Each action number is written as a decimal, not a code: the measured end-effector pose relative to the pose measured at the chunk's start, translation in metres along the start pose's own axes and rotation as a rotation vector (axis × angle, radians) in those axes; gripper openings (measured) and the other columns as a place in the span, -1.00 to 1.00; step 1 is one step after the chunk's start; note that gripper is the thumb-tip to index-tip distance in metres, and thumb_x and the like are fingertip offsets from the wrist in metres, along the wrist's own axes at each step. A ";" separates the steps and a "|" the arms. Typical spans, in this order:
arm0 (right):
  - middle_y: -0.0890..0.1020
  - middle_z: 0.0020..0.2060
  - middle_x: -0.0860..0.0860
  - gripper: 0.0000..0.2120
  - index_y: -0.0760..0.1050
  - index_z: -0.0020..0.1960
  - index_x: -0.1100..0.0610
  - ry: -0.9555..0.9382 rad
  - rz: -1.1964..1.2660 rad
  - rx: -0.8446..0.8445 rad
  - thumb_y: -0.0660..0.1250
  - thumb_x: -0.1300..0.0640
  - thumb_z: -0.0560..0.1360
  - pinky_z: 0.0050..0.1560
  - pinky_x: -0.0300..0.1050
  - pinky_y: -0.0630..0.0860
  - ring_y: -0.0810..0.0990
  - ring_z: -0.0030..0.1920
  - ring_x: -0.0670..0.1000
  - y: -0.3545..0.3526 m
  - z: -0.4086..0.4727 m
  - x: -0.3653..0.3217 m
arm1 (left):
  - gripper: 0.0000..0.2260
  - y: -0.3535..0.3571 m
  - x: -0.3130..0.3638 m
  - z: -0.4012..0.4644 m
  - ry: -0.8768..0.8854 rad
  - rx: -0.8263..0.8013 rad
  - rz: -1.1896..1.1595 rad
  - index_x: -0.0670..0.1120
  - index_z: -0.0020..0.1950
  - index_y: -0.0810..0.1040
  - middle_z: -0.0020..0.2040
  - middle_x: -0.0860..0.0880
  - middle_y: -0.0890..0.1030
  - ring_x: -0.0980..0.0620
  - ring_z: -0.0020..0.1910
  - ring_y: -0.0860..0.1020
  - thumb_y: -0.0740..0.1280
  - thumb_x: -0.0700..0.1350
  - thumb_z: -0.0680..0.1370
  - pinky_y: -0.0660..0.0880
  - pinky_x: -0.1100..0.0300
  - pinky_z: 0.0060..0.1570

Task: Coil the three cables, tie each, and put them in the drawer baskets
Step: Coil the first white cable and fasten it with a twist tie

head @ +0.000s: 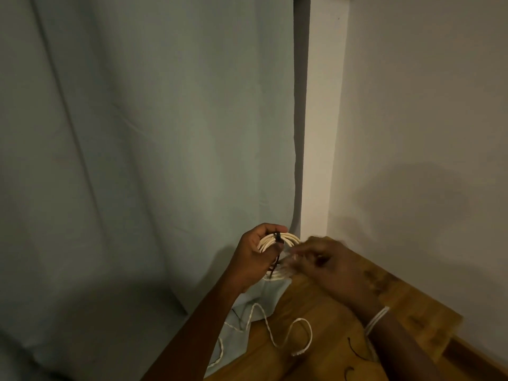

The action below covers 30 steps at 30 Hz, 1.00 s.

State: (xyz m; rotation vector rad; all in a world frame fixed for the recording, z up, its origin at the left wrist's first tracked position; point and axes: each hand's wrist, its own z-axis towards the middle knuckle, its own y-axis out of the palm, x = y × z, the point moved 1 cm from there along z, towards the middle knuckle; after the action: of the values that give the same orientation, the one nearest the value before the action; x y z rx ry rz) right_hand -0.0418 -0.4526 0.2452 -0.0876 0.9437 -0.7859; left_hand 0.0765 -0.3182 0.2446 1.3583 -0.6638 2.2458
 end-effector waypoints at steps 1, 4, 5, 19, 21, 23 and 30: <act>0.70 -0.22 -0.03 -0.84 0.69 -0.13 -0.02 0.072 0.221 0.130 0.35 -0.01 0.53 -0.23 -0.31 0.51 0.61 -0.24 -0.09 -0.009 0.006 0.003 | -0.72 -0.001 0.002 -0.001 0.016 -0.005 -0.003 0.09 0.10 0.60 0.05 0.08 0.67 0.06 0.06 0.63 0.36 -0.29 0.54 0.58 0.23 0.03; 0.69 -0.17 0.13 -0.77 0.68 -0.07 0.16 0.347 0.522 0.132 0.24 0.22 0.61 -0.12 0.00 0.61 0.62 -0.12 0.16 -0.017 0.025 0.021 | -0.74 0.000 0.011 -0.005 0.067 -0.048 0.013 0.10 0.08 0.58 0.01 0.13 0.66 0.10 0.06 0.63 0.38 -0.26 0.53 0.57 0.27 0.01; 0.69 -0.11 0.20 -0.78 0.68 -0.01 0.19 0.393 0.541 -0.001 0.24 0.27 0.60 -0.02 0.12 0.63 0.62 -0.05 0.25 -0.014 0.028 0.025 | -0.75 0.001 0.012 -0.006 0.087 -0.057 0.031 0.10 0.08 0.58 0.00 0.14 0.66 0.10 0.05 0.63 0.38 -0.25 0.53 0.57 0.26 0.02; 0.72 -0.17 0.10 -0.61 0.72 -0.07 0.12 0.376 0.746 -0.466 0.60 -0.14 0.26 -0.06 -0.14 0.64 0.70 -0.16 0.03 -0.005 0.033 0.037 | -0.83 0.003 0.015 -0.006 0.264 -0.066 0.135 0.00 0.05 0.60 0.05 0.05 0.57 0.03 0.06 0.60 0.40 -0.19 0.49 0.55 0.27 0.03; 0.66 -0.21 0.17 -0.55 0.67 -0.06 0.23 0.382 0.703 -0.408 0.54 -0.16 0.34 -0.07 -0.10 0.60 0.62 -0.19 0.09 -0.011 0.037 0.040 | -0.84 0.000 0.014 -0.008 0.255 -0.086 0.140 -0.01 0.05 0.61 0.03 0.06 0.59 0.00 0.04 0.61 0.40 -0.17 0.48 0.58 0.21 0.02; 0.61 -0.24 0.23 -0.57 0.62 -0.06 0.31 0.346 0.590 -0.369 0.46 -0.10 0.44 -0.10 -0.02 0.56 0.56 -0.23 0.16 -0.017 0.040 0.037 | -0.84 -0.002 0.012 -0.009 0.253 -0.088 0.153 -0.04 0.05 0.61 0.01 0.06 0.60 -0.02 0.03 0.62 0.40 -0.14 0.47 0.59 0.16 0.03; 0.71 -0.22 0.20 -0.91 0.60 -0.12 0.40 0.180 0.503 -0.116 0.45 0.38 0.41 -0.37 -0.18 0.61 0.61 -0.43 0.02 -0.017 0.044 0.013 | -0.85 -0.001 0.010 -0.009 0.270 -0.105 0.167 -0.03 0.01 0.60 -0.06 0.09 0.61 0.02 -0.07 0.63 0.41 -0.12 0.45 0.57 0.21 -0.06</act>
State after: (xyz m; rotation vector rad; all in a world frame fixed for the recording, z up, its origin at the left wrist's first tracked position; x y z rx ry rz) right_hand -0.0137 -0.4844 0.2693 0.1197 1.1219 -0.2760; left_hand 0.0666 -0.3111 0.2499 0.9570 -0.8099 2.4288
